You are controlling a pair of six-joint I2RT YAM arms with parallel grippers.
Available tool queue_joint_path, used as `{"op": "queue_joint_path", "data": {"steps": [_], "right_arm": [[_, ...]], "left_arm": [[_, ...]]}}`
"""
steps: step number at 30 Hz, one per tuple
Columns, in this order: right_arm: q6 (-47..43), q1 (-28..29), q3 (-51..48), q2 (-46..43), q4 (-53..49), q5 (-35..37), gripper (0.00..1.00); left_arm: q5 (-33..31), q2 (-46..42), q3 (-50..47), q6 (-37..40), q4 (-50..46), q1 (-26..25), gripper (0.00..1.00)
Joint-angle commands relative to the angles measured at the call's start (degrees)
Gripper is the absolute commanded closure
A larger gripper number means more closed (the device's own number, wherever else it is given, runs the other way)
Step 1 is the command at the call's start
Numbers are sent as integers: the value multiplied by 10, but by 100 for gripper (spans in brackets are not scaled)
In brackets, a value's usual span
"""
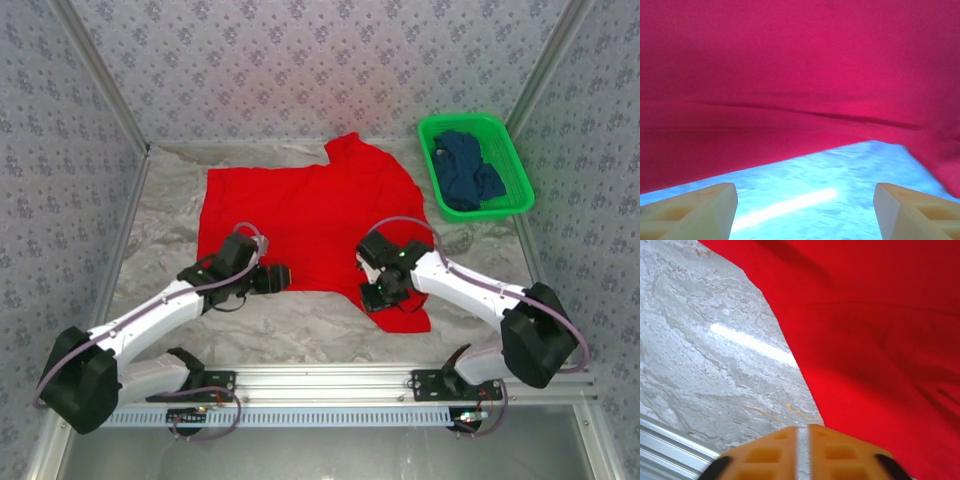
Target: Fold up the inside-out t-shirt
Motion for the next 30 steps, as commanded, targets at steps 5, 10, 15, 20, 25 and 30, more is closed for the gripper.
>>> {"op": "queue_joint_path", "data": {"steps": [5,10,15,20,25,30], "right_arm": [[54,39,-13,13,-22,122,50],[76,54,-36,40,8,122,45],[77,57,-41,77,16,125,50],[74,60,-40,104,12,128,67],[34,47,-30,83,-21,81,100],[-4,-31,-42,-2,-23,-116,100]], "left_arm": [[-108,-9,16,-3,-85,138,26],[-132,7,17,20,-74,252,24],[-129,59,61,47,-75,276,23],[-87,60,66,34,-59,276,23],[-50,40,53,34,-62,265,23],[-10,11,48,34,-66,230,24]]}}
